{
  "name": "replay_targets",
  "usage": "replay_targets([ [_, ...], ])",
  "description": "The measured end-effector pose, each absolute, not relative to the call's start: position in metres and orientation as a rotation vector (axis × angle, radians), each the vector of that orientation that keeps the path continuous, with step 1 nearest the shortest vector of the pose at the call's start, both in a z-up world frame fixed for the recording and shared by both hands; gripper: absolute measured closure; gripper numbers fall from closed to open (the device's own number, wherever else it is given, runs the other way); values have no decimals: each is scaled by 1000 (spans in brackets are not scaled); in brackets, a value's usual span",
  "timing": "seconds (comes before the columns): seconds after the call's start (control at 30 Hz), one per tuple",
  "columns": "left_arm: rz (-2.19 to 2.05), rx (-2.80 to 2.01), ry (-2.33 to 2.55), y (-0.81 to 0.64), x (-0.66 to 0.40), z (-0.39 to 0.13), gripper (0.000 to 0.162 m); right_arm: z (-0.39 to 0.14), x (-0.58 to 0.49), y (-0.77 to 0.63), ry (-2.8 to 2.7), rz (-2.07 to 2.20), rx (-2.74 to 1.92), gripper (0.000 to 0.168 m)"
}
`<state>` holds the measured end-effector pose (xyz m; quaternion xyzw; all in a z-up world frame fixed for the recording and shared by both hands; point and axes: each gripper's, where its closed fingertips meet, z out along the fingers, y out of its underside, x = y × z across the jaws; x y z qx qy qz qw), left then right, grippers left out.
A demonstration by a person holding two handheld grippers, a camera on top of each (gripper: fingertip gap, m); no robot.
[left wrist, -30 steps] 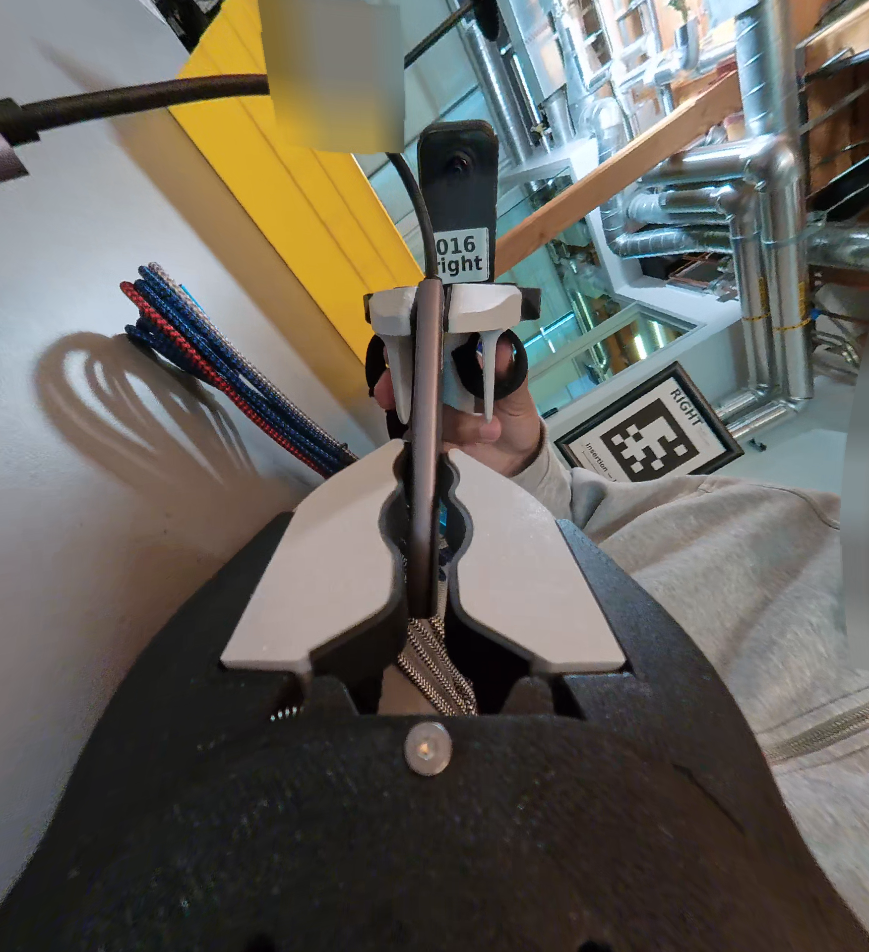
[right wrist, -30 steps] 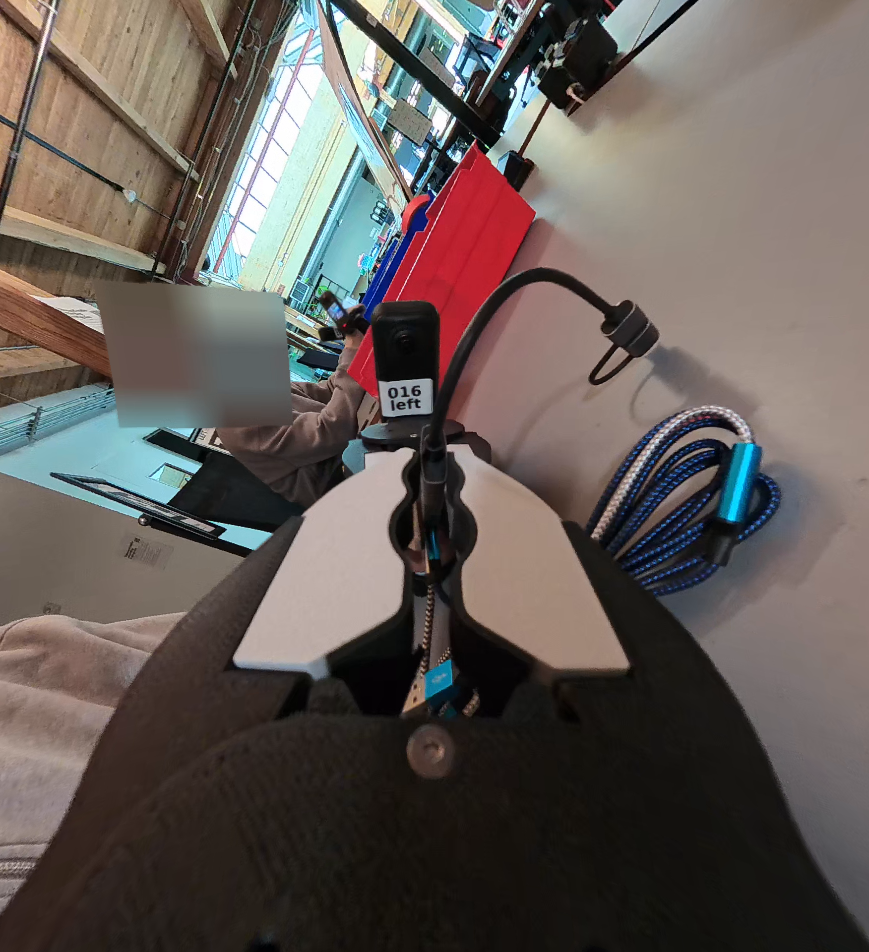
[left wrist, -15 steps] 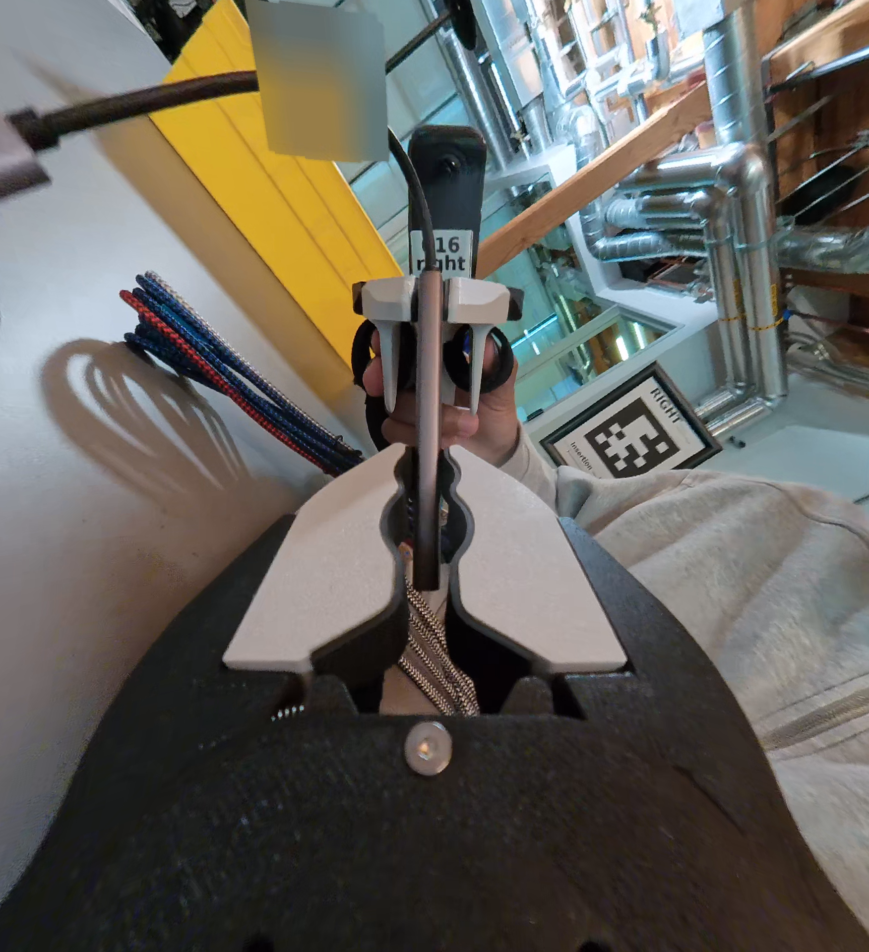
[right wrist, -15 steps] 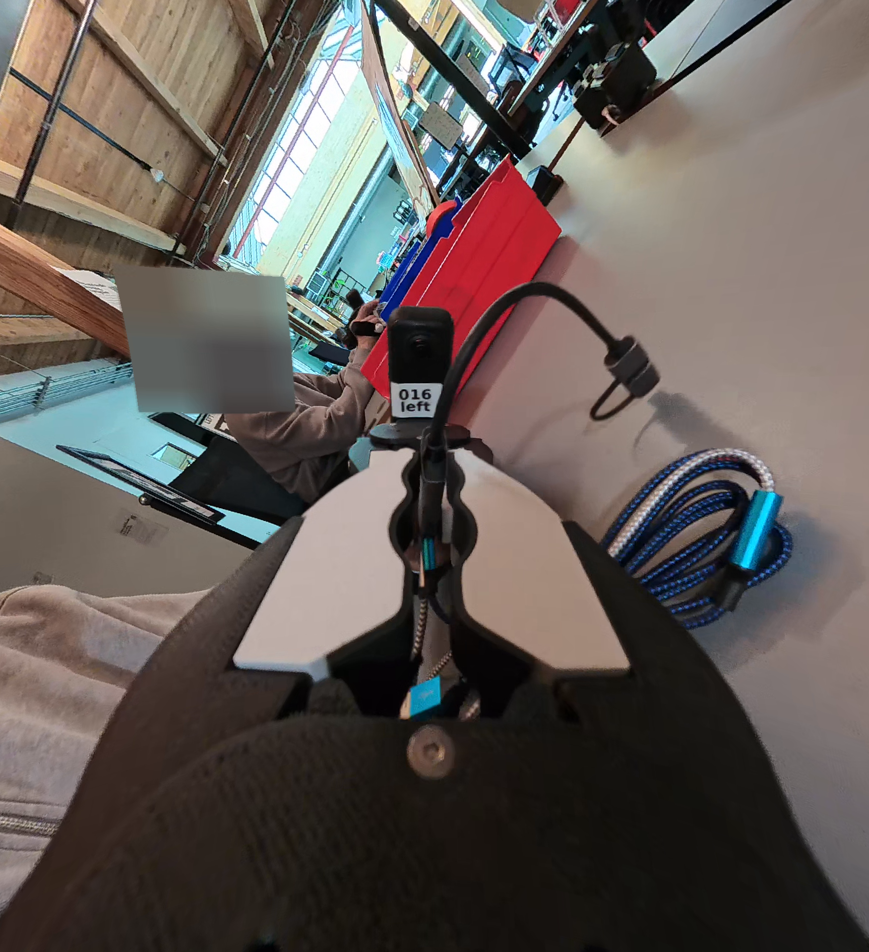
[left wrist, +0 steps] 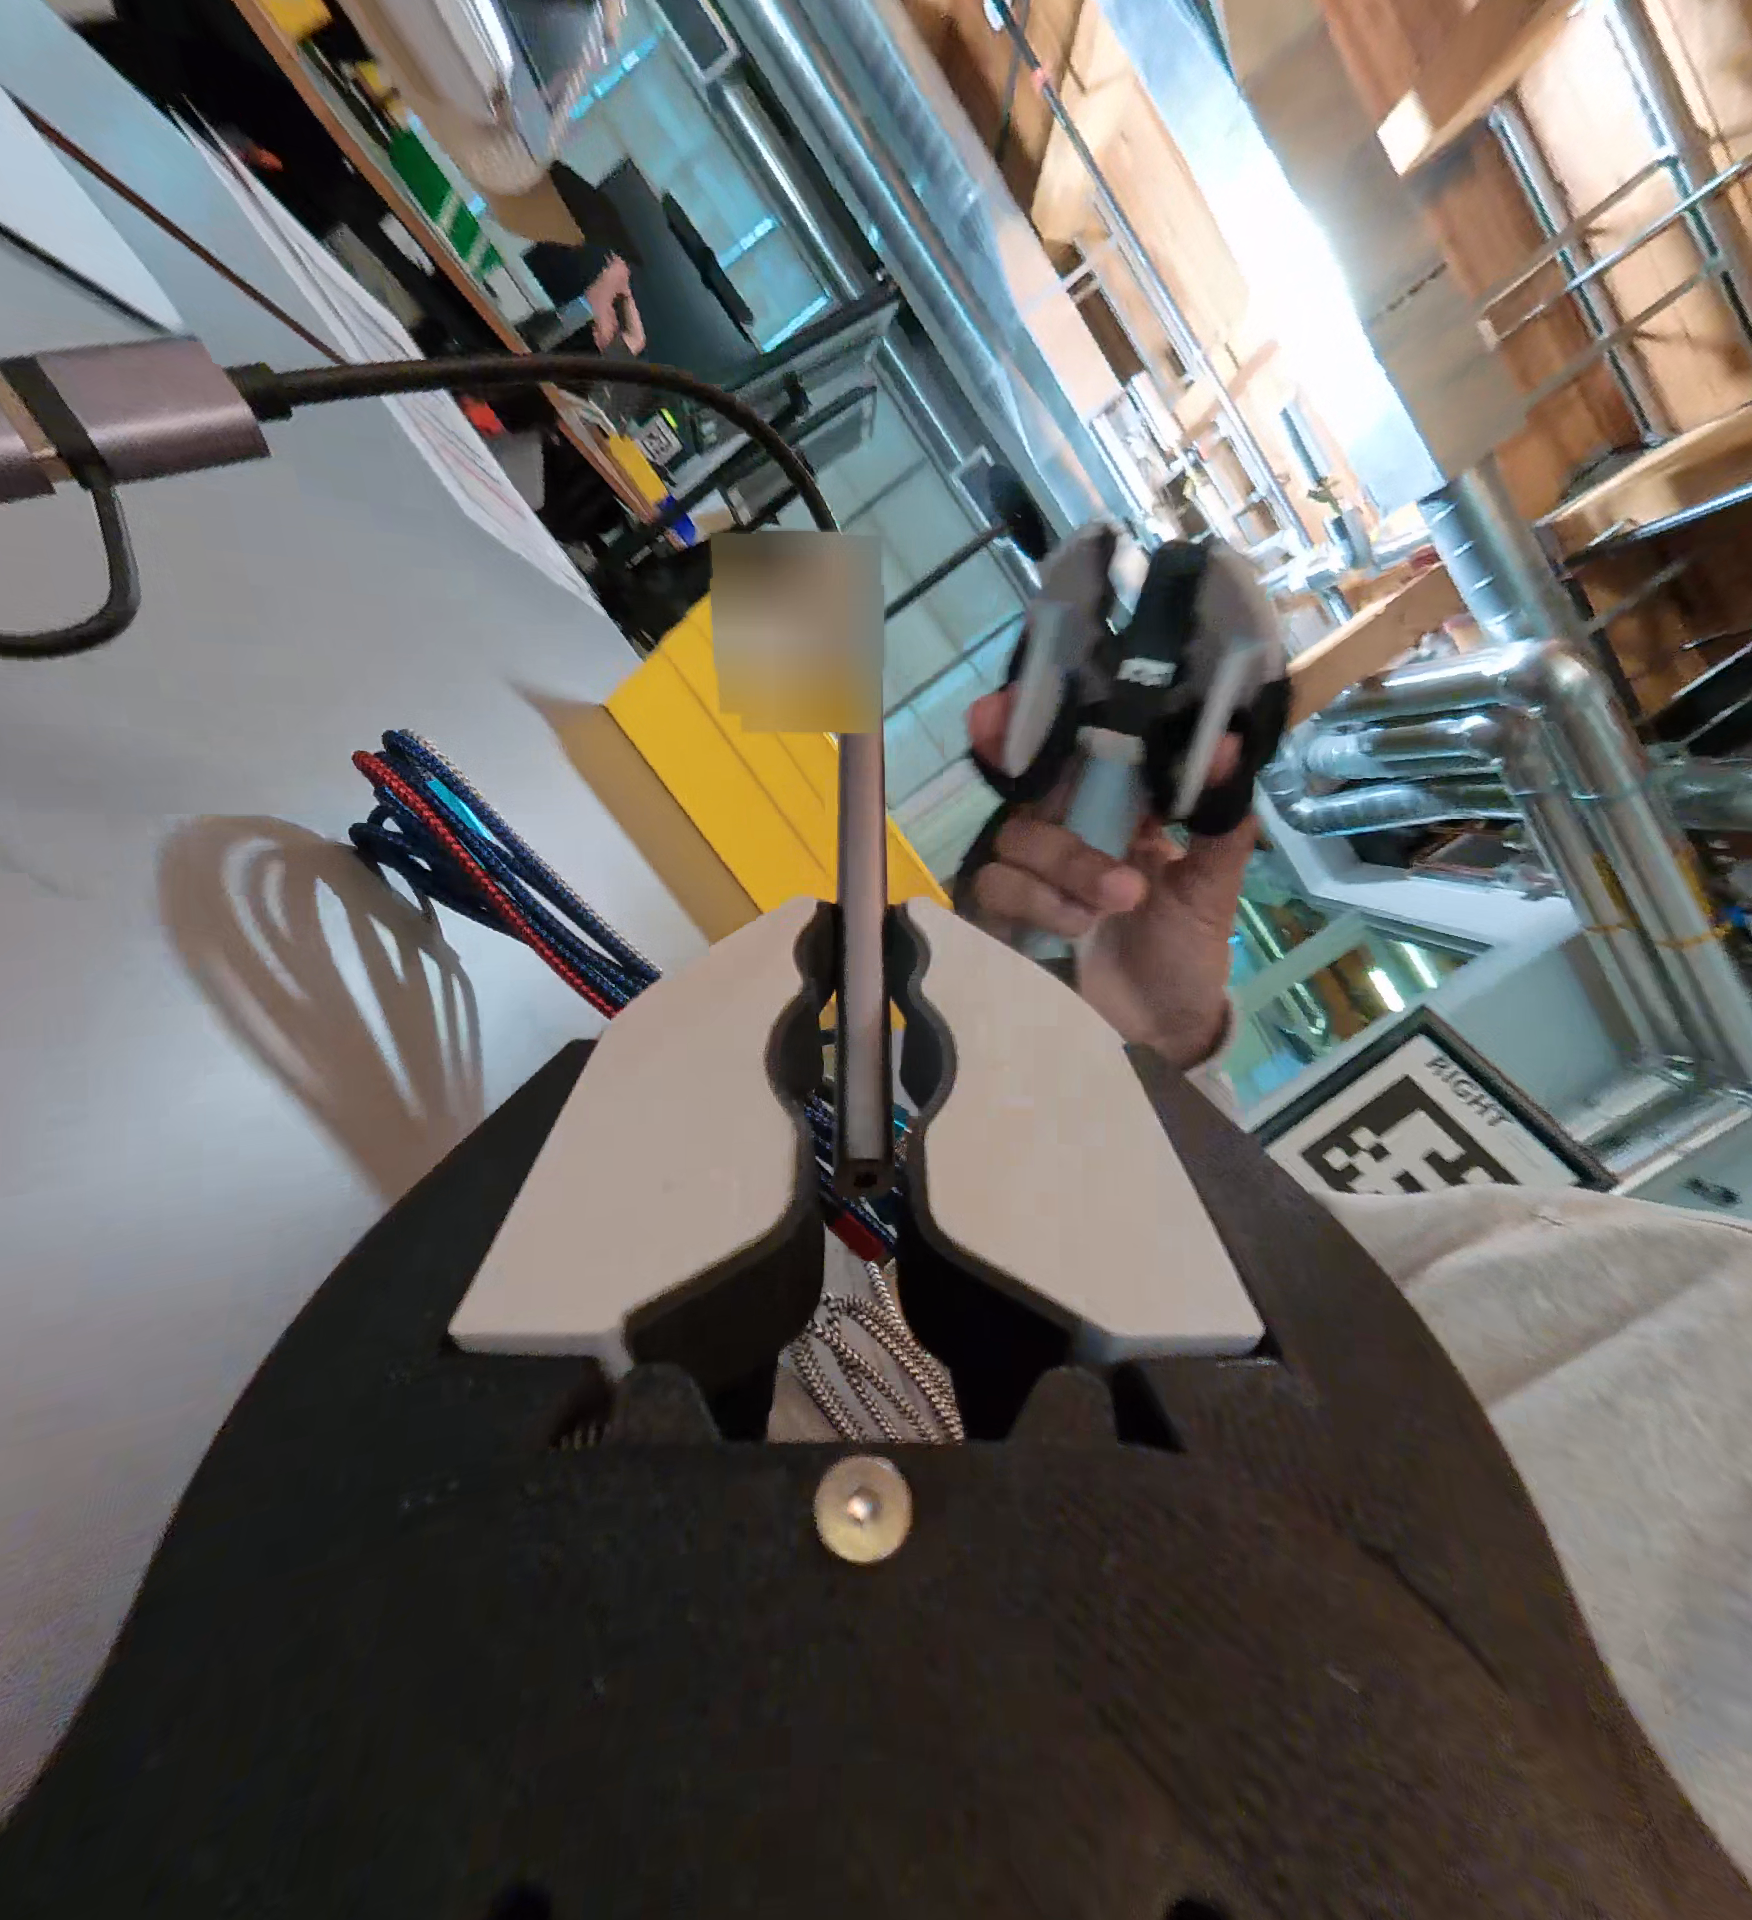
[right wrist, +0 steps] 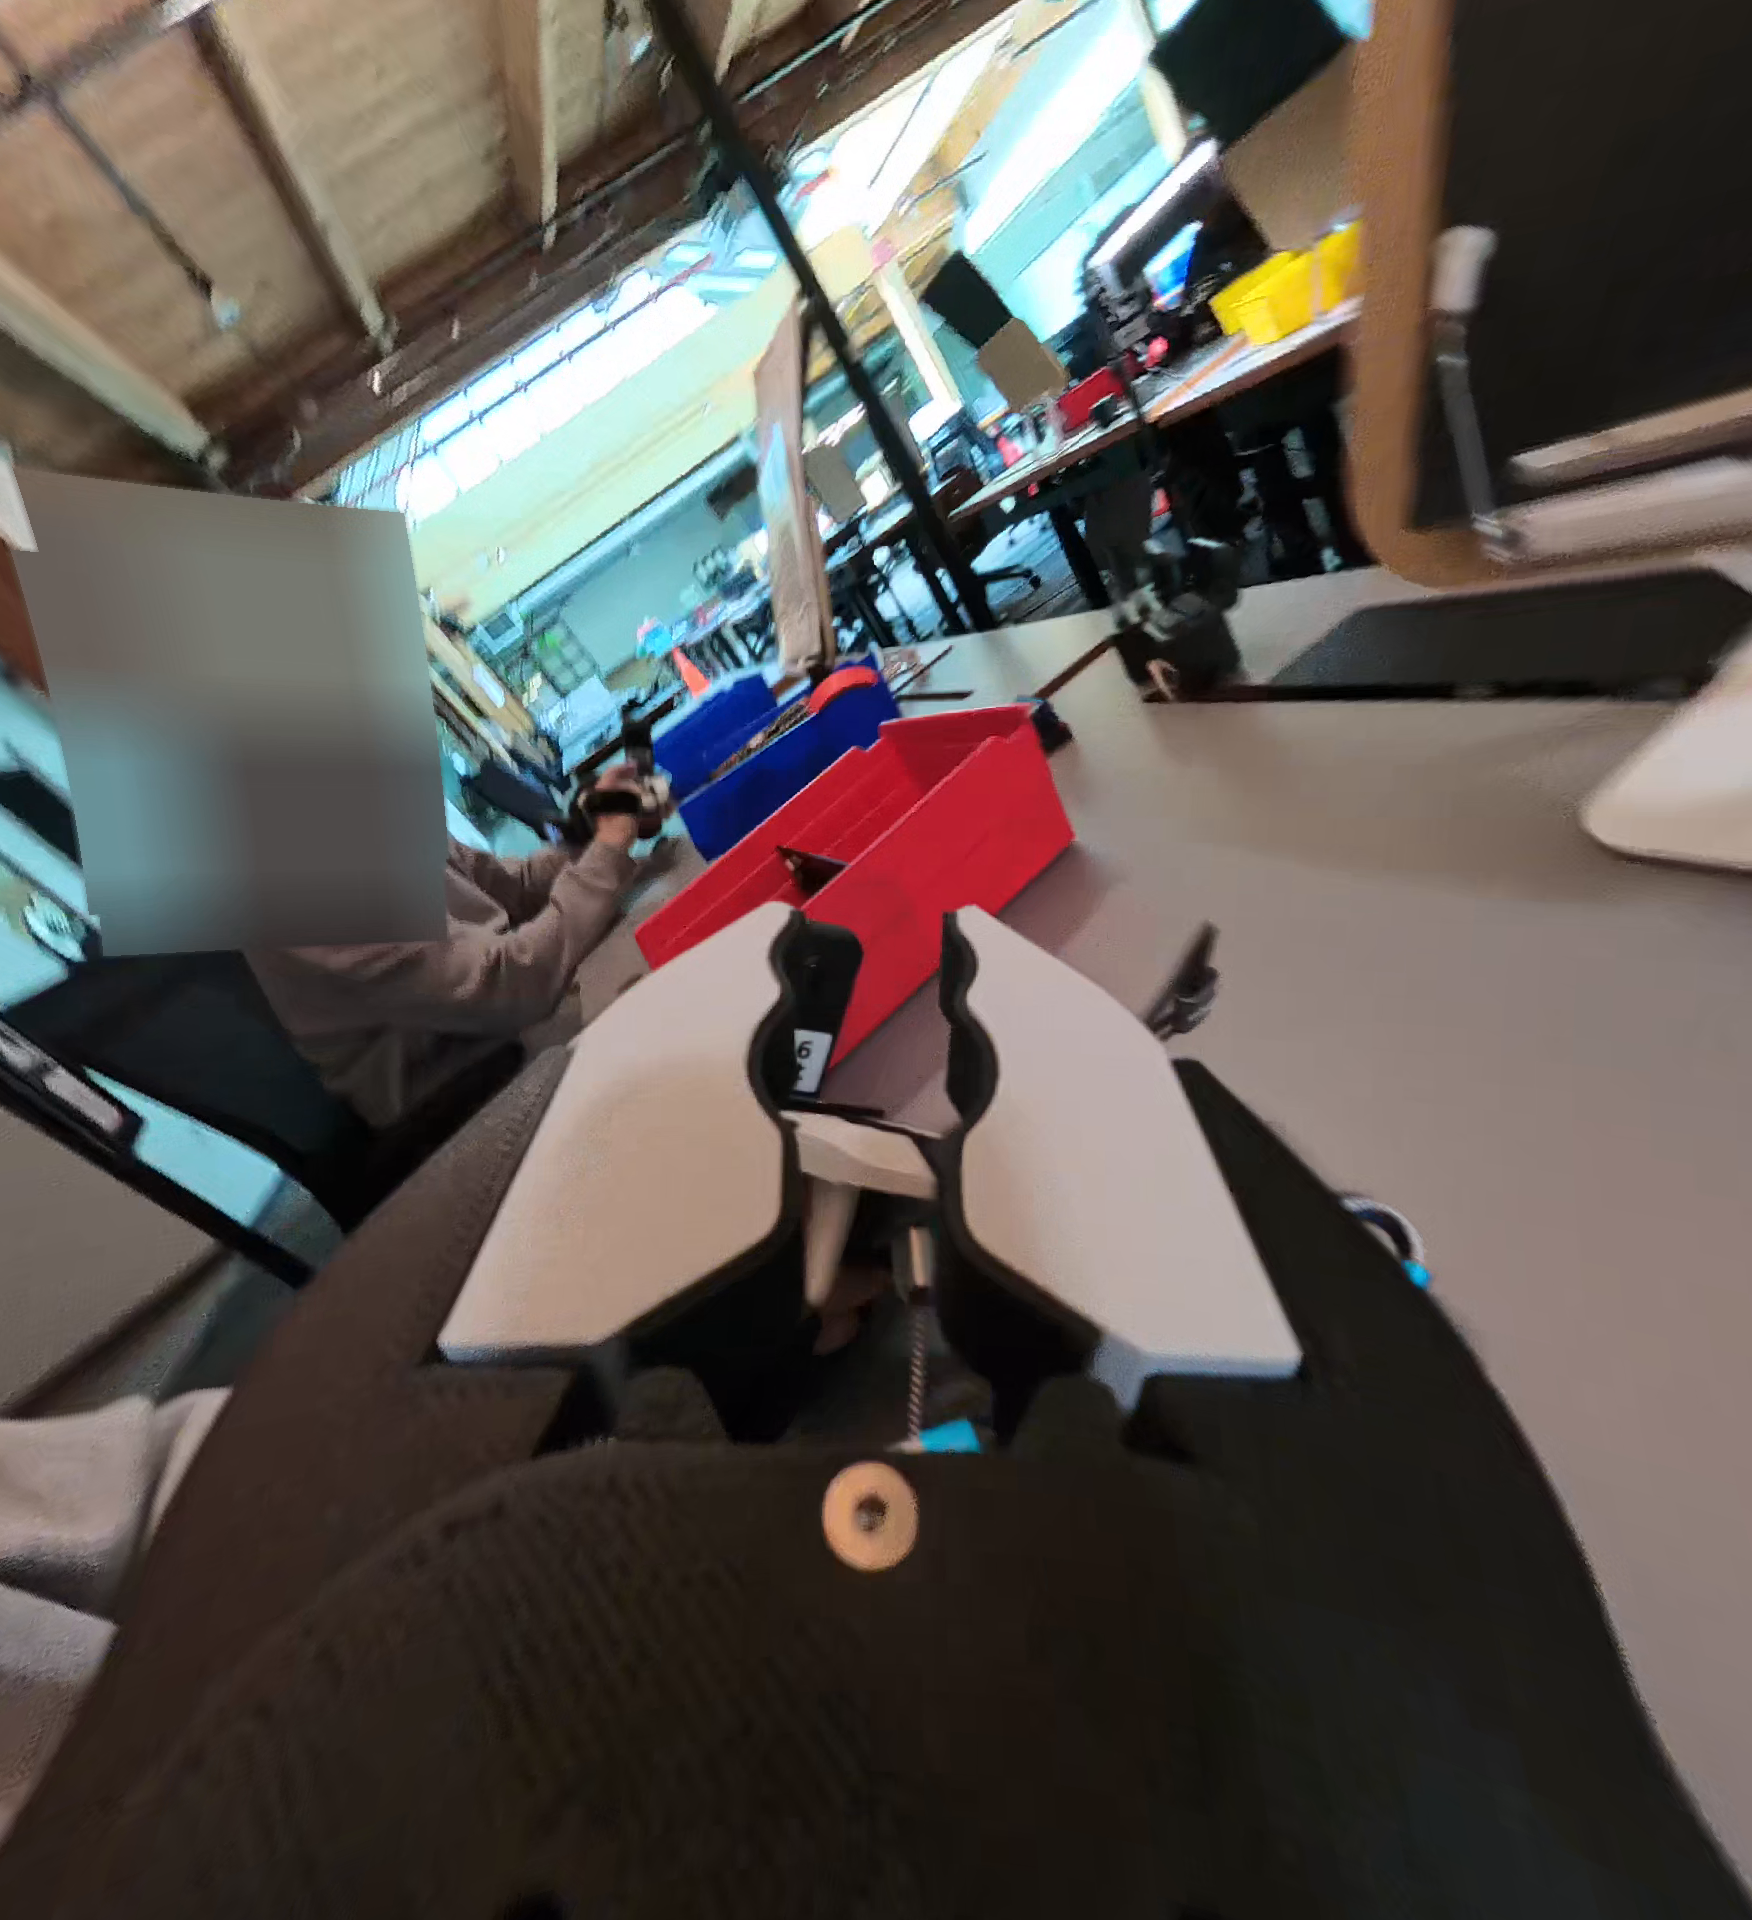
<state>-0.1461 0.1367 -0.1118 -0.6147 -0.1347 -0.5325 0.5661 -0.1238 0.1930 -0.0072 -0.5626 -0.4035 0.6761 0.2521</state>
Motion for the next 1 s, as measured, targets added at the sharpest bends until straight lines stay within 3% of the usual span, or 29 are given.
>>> replay_targets([
  [0.2, -1164, -1426, -327, 138, -164, -110, 154, 32, -204, 66, -1562, 1726, -1183, 141],
  [0.33, -1170, -1416, -338, 140, -167, -112, 155, 23, -273, -20, -1888, 1563, -923, 146],
  [0.7, -1183, -1452, -321, 145, -165, -118, 154, -79, -457, -134, -2417, 1107, -1060, 155],
  [1.0, -1203, -1445, -336, 146, -167, -118, 154, -172, -498, -120, -2498, 478, -1122, 152],
])
